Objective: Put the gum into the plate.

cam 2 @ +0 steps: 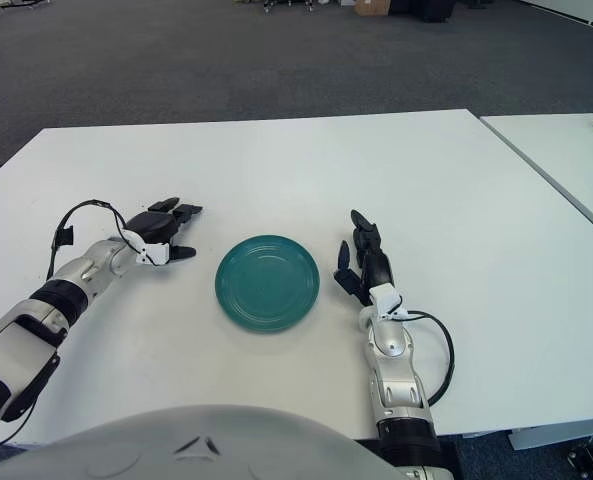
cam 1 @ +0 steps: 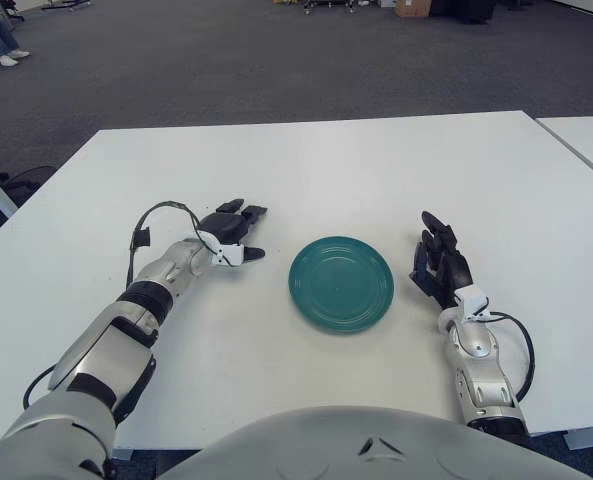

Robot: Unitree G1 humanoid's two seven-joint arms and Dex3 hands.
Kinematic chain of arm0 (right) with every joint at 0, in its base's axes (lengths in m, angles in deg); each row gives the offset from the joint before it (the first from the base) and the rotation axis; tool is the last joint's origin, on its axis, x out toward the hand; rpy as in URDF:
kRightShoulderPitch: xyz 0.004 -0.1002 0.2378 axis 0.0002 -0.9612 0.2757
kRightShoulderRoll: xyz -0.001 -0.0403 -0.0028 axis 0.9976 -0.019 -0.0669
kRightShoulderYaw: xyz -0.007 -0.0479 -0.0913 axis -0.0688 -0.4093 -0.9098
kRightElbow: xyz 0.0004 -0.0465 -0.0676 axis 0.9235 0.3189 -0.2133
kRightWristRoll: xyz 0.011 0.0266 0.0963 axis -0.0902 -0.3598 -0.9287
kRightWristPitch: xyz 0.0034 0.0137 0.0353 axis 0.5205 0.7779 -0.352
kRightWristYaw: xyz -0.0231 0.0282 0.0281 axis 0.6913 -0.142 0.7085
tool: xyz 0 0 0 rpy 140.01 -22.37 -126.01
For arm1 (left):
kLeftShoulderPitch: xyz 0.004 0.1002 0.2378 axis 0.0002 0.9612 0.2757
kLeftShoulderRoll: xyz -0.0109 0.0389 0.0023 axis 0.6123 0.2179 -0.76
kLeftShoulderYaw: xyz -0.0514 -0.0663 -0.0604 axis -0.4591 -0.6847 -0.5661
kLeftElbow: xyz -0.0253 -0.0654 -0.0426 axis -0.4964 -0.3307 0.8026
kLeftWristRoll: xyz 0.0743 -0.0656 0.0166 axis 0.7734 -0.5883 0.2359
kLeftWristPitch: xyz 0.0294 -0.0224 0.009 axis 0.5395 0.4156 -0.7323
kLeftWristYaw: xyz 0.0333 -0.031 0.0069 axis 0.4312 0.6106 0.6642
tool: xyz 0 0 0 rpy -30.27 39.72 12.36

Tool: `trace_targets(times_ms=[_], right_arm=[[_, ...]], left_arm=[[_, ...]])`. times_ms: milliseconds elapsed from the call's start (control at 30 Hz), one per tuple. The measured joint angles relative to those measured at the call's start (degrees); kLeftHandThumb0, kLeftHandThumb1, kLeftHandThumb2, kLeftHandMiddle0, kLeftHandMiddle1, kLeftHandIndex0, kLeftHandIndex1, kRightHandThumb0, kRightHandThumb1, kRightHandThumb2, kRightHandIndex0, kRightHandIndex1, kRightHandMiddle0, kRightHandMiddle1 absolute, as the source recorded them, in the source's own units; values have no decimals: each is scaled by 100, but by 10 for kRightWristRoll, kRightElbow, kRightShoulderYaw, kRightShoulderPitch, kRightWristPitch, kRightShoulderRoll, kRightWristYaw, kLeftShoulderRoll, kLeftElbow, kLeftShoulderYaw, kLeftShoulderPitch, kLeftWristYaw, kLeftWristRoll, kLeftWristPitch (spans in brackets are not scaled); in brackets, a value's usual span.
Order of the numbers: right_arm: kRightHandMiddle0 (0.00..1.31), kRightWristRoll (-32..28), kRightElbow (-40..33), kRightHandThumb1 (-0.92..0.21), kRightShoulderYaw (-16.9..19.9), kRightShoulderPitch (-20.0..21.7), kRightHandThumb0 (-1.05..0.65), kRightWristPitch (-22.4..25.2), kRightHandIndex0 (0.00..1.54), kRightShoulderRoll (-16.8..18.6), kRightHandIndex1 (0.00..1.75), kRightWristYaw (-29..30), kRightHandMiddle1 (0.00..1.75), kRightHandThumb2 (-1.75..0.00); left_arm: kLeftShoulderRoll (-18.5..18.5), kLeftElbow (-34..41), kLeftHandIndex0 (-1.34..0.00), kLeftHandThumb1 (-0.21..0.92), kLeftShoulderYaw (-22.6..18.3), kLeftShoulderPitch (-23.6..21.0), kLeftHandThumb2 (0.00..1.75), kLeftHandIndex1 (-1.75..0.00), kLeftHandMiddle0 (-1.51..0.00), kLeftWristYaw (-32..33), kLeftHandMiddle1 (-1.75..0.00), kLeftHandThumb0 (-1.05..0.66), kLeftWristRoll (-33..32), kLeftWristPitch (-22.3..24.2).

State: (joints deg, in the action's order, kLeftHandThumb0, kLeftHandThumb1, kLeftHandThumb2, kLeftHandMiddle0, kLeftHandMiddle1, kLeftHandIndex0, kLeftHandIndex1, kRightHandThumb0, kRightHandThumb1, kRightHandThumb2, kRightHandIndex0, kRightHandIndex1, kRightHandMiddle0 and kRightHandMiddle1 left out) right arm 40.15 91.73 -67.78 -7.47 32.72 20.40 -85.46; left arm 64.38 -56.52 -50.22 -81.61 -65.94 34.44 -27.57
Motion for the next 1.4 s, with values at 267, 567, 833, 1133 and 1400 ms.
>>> trace_targets(times_ms=[267,567,833,1133,1400], right_arm=[[0,0,1,-92,0,2,-77,0,14,0,0,-3,35,-93],[0,-1,3,-92,2,2,-77,0,13,0,0,-6,34,-92],[0,-3,4,-92,3,2,-77,-1,13,0,0,-7,32,-92],[0,-3,5,-92,3,4,-75,-2,13,0,0,-9,33,-92],[0,-3,9,-92,3,6,-77,-4,13,-1,0,-11,30,-92]], left_arm=[[13,2,0,92,1,0,40,-20,0,-5,0,-105,9,-2],[49,30,0,92,-2,0,37,-33,0,-30,0,-105,13,-4],[77,72,0,92,-15,2,37,-55,0,-65,0,-105,6,0],[106,139,0,92,-47,18,34,-85,-14,-90,-5,-105,-12,3],[127,173,0,92,-68,33,32,-88,-19,-88,-6,-105,-16,-6]])
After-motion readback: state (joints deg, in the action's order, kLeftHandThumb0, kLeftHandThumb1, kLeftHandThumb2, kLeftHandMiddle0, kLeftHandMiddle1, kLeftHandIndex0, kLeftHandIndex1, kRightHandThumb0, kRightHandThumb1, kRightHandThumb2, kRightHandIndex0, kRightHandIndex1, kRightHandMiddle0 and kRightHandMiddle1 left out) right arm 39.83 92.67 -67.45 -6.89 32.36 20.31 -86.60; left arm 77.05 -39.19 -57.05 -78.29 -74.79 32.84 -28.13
